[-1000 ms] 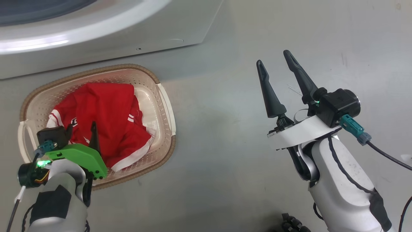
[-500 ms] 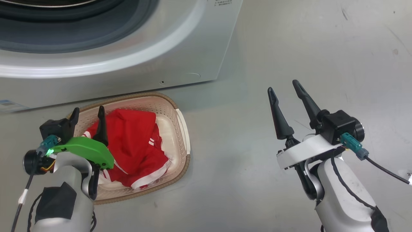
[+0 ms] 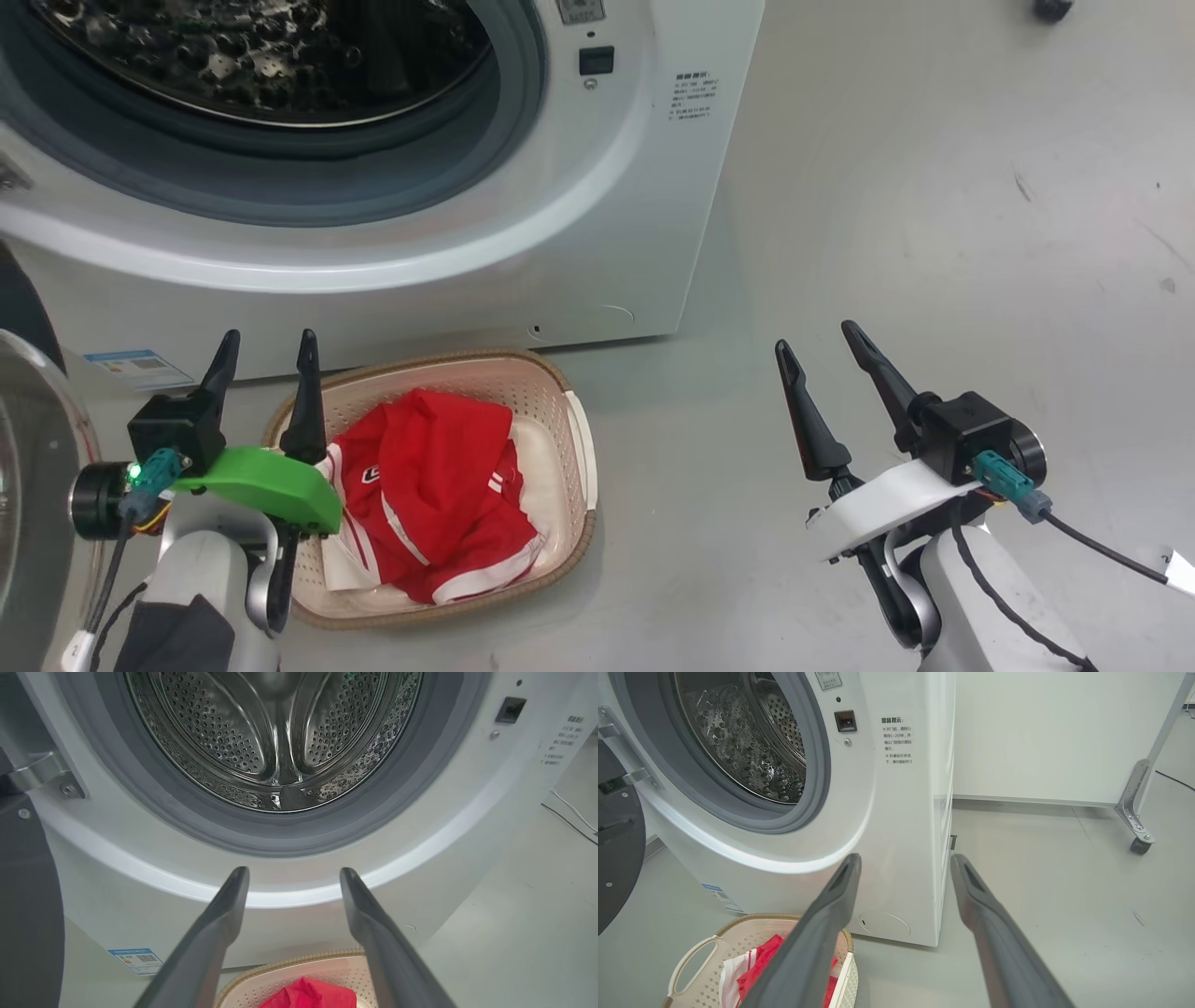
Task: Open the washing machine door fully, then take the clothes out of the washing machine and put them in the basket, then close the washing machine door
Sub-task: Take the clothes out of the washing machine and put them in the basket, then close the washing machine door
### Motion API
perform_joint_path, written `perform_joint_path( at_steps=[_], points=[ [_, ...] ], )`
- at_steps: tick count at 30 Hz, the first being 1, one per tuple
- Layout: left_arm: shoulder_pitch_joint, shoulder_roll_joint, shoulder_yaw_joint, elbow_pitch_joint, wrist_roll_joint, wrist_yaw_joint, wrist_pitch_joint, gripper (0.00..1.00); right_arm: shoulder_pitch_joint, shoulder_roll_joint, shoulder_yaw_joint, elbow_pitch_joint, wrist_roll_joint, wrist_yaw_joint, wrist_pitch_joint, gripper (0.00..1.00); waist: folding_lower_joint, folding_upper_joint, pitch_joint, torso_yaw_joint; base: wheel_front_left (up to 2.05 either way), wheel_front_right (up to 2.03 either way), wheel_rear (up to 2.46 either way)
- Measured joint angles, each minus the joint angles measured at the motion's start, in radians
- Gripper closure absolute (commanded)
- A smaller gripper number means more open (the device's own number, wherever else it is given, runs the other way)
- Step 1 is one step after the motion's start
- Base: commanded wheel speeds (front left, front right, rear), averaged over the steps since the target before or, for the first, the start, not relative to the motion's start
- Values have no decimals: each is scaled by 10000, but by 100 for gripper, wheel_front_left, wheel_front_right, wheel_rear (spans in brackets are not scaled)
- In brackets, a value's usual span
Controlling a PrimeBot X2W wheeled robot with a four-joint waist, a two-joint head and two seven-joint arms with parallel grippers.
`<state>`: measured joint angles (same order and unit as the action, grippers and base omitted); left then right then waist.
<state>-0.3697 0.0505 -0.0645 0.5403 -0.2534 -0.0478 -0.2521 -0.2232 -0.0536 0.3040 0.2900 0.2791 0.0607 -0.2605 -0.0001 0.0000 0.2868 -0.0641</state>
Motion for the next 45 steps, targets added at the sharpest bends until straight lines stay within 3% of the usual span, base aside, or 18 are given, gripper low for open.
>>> perform_joint_path(
  at_steps=[22, 45],
  points=[
    [3284, -10, -153, -1870, 280, 359, 0, 0, 1340, 33, -309, 151, 4, 100, 0, 0, 0, 0, -2085, 323, 0, 0, 0],
    [4773, -10, -424, -3120, 351, 886, 2, 0, 1821, 50, -579, 50, 12, 86, 0, 0, 0, 0, -2589, 176, 0, 0, 0]
  ],
)
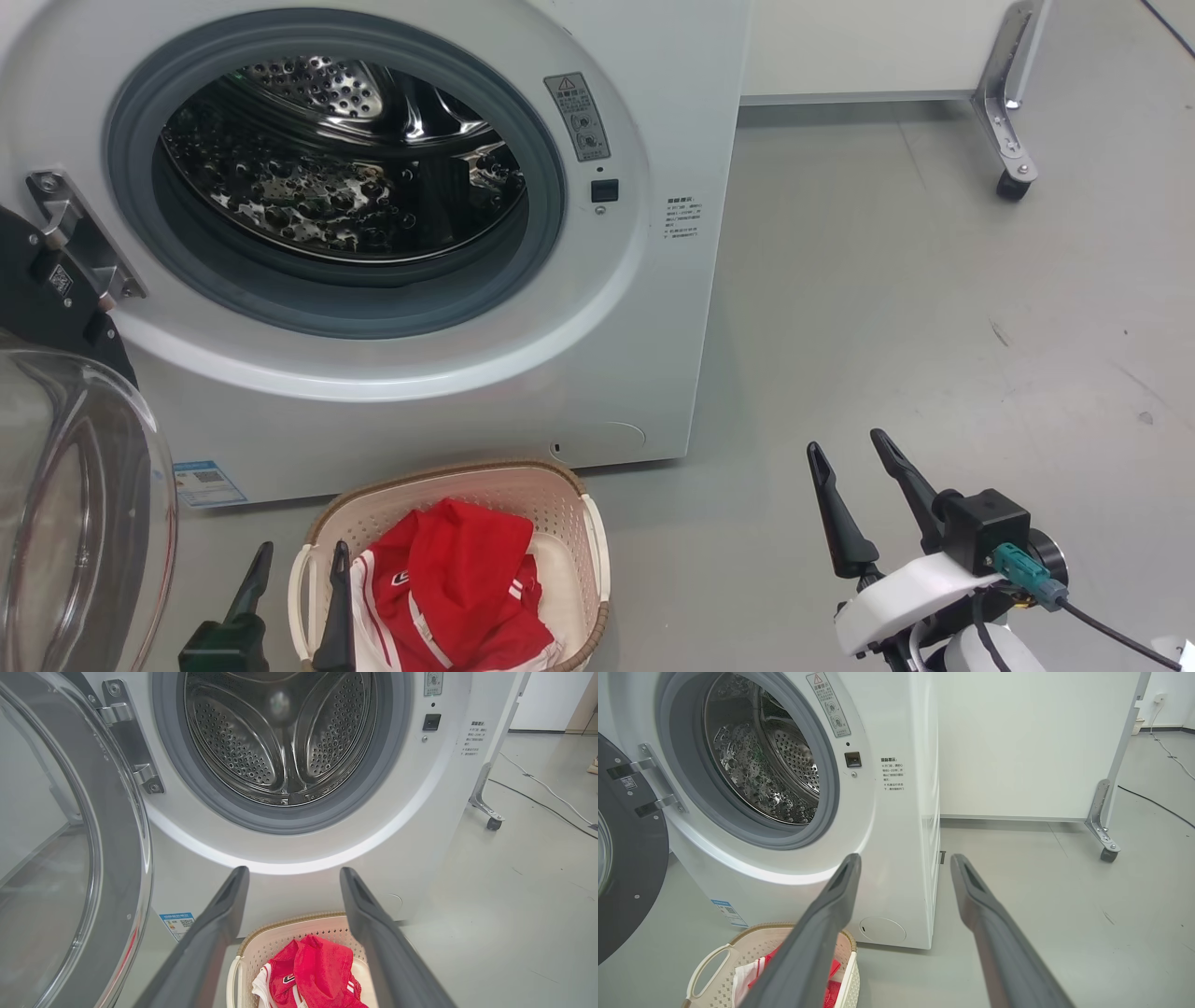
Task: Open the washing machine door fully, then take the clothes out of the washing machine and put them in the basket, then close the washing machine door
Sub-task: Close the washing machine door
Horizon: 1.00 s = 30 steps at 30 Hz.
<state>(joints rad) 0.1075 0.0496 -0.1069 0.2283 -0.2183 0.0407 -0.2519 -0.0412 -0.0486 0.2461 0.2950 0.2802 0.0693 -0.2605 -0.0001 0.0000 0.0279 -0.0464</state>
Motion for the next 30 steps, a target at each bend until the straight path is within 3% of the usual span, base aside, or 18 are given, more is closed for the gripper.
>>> perform_joint_path(
  at_steps=[30],
  points=[
    [453, 0, -180, -1022, 221, 261, 222, 0, 105, 8, -29, -40, -17, 0, 0, 0, 1, 0, -50, 50, 0, 0, 0]
  ],
)
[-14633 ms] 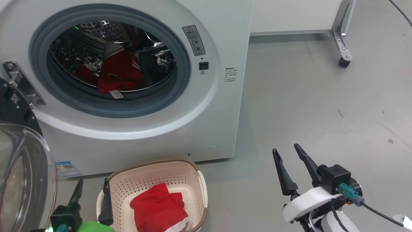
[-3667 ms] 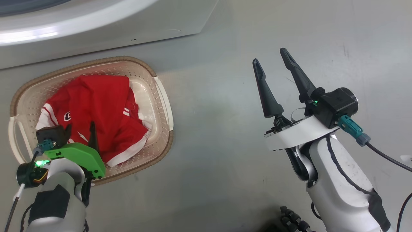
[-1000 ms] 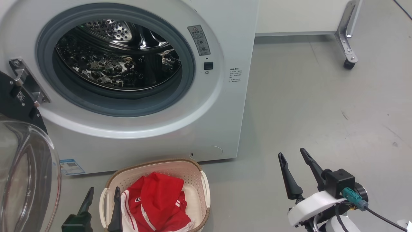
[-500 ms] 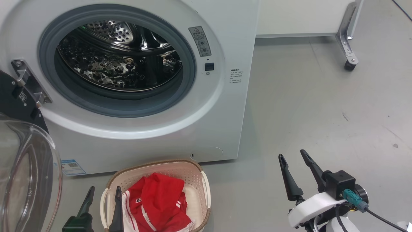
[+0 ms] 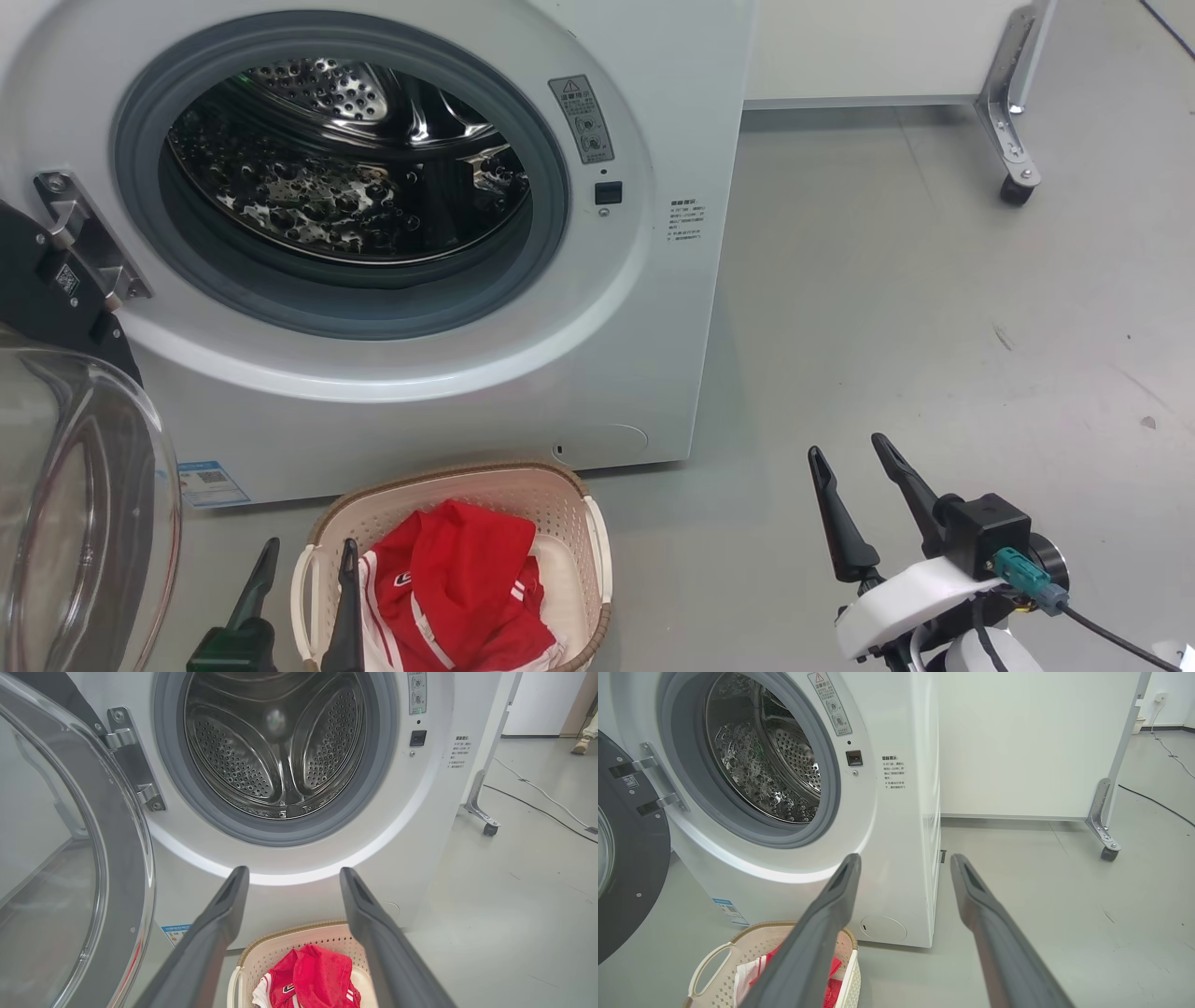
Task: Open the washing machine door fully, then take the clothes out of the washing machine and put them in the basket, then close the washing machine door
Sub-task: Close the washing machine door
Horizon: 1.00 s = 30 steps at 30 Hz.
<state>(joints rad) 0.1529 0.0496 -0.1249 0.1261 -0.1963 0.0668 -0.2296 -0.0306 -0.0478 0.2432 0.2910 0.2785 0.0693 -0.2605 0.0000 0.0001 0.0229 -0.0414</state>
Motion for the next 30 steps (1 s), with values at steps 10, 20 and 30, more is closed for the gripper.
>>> perform_joint_path(
  at_steps=[10, 20, 30],
  points=[
    [7, 2, -13, -169, 81, 84, 96, 0, 1, 10, -33, 12, -265, -4, 0, 0, 0, 0, 14, 38, -8, 22, -14],
    [12, 2, -10, -345, 119, 174, 151, 0, 1, 17, -144, 13, -263, -13, 0, 0, 0, 0, 32, 73, -35, 77, -41],
    [13, 2, -27, -412, 163, 194, 230, 0, 1, 21, -138, 21, -265, -12, 0, 0, 0, 0, 54, 137, -77, 120, -43]
  ],
)
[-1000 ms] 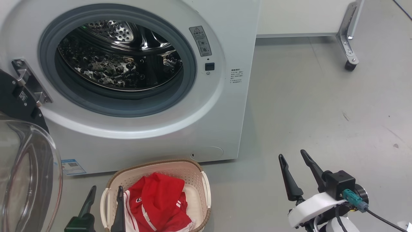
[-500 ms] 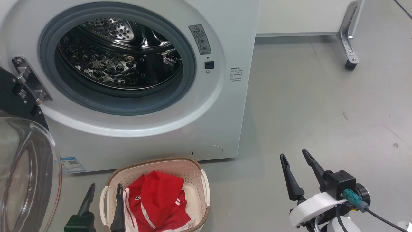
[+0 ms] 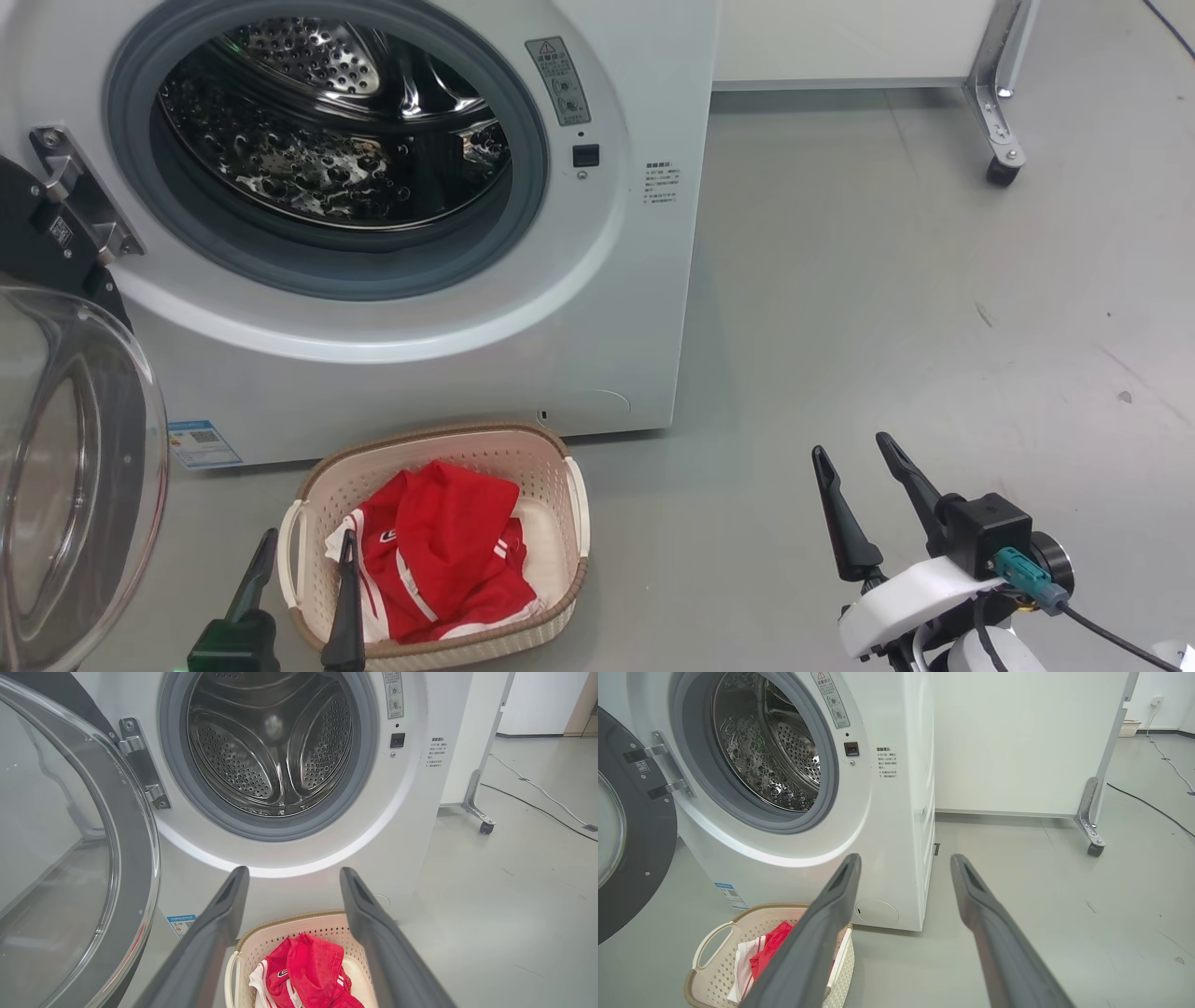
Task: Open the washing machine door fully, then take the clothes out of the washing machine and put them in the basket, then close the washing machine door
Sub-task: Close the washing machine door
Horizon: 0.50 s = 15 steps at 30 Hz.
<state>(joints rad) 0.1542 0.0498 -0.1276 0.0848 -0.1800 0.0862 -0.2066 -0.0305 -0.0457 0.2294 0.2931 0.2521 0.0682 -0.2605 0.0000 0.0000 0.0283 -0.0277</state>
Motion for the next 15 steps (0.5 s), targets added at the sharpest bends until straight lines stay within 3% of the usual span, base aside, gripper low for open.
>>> perform_joint_path(
  at_steps=[15],
  points=[
    [0, 0, -119, -155, 0, 0, 35, 0, -1, 0, -6, 54, 0, 10, 0, 0, 0, 0, 106, 95, -106, 125, -20]
  ],
)
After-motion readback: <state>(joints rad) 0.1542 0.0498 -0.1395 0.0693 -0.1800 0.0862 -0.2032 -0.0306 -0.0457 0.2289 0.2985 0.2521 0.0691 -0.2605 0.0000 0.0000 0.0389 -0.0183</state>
